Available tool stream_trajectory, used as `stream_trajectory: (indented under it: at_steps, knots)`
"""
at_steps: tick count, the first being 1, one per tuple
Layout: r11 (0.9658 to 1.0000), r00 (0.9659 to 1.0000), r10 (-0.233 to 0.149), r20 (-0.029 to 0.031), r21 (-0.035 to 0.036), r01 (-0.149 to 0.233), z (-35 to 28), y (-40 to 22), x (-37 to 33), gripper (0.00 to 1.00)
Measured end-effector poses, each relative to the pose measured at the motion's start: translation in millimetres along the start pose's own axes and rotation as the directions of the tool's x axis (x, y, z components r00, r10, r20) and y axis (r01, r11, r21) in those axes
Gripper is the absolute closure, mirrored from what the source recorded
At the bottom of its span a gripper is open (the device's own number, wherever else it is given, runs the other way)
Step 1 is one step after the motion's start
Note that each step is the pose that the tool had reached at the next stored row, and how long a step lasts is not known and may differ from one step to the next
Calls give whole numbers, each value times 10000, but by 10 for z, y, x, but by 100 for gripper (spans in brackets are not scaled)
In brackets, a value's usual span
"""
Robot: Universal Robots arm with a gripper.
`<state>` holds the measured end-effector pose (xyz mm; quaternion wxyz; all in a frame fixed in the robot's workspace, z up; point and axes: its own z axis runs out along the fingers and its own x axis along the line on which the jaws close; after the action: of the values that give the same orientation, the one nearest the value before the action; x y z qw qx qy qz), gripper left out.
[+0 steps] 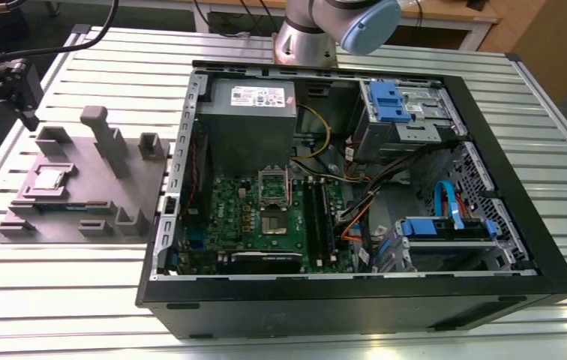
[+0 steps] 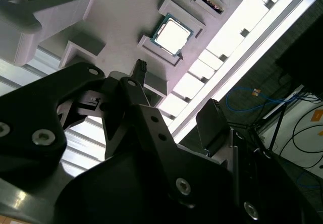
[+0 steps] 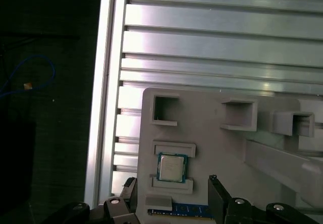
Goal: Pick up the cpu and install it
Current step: 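Pick up the cpu and move it towards the insertion slot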
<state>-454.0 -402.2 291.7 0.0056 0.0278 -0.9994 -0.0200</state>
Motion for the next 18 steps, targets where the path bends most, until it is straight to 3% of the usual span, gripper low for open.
stream_trajectory:
  at_steps: [18]
  knots:
    - [10000, 10000, 1, 2, -2, -1, 46, -33, 2, 34]
